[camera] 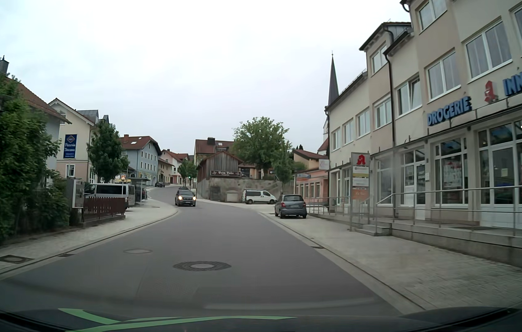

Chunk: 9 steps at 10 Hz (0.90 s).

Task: Follow the waypoints while adhering to traffic rules and regulations

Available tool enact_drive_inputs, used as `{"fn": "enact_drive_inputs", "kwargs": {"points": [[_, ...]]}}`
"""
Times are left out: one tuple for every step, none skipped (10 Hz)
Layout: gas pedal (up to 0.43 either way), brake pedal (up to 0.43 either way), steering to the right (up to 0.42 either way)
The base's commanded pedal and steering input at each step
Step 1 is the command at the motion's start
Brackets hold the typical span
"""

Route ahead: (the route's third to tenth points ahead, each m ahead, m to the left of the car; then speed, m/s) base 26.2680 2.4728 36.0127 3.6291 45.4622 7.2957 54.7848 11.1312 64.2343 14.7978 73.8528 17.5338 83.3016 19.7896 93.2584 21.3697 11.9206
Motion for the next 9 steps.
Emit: {"fn": "enact_drive_inputs", "kwargs": {"points": [[0.087,0.000,-0.011],[0.087,0.000,-0.014],[0.087,0.000,-0.016],[0.087,0.000,-0.016],[0.079,0.000,-0.016],[0.079,0.000,-0.013],[0.067,0.000,-0.011],[0.059,0.000,-0.011],[0.059,0.000,-0.011]]}}
